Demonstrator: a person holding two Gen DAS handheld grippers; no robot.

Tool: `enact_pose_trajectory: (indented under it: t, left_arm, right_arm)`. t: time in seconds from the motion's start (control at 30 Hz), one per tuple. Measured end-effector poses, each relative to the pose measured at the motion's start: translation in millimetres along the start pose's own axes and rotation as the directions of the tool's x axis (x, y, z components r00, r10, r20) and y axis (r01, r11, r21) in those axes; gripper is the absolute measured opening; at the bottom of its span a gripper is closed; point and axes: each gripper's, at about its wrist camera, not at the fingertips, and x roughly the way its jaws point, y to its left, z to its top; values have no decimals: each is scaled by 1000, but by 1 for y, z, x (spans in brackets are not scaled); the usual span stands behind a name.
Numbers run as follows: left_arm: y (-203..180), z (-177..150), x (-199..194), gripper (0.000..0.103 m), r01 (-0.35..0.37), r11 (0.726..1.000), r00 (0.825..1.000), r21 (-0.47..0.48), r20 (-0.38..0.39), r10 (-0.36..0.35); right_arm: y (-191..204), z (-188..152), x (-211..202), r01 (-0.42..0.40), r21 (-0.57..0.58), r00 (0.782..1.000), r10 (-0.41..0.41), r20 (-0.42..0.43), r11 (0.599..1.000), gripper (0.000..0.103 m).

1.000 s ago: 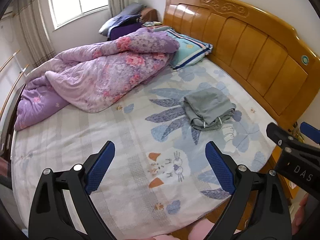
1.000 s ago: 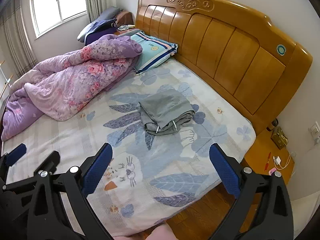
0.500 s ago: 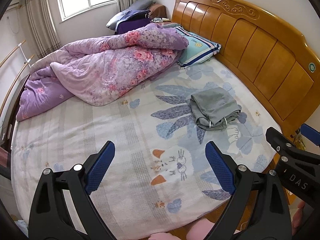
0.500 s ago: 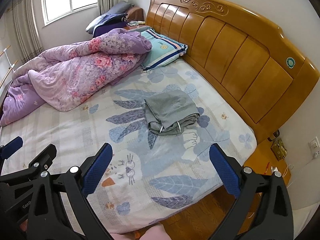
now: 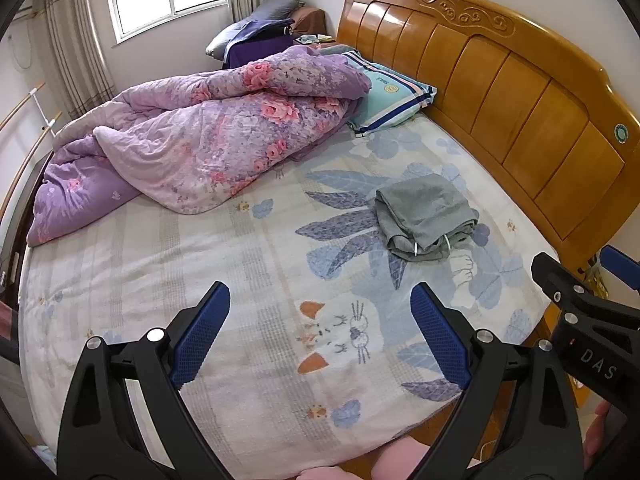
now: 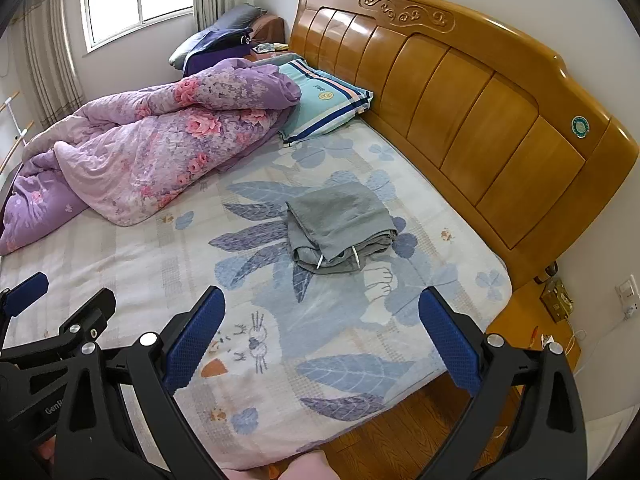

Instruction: Fold large clothes

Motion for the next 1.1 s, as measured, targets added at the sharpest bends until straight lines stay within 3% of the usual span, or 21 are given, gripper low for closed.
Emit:
enact_pose_trajectory:
  t: [1.1]
  left_arm:
    - [0,4,8,92,11,1000,1000,12,-4,-11]
  right_arm:
    - [-4,4,7,7,-3,1000,-7,-7,1000,94]
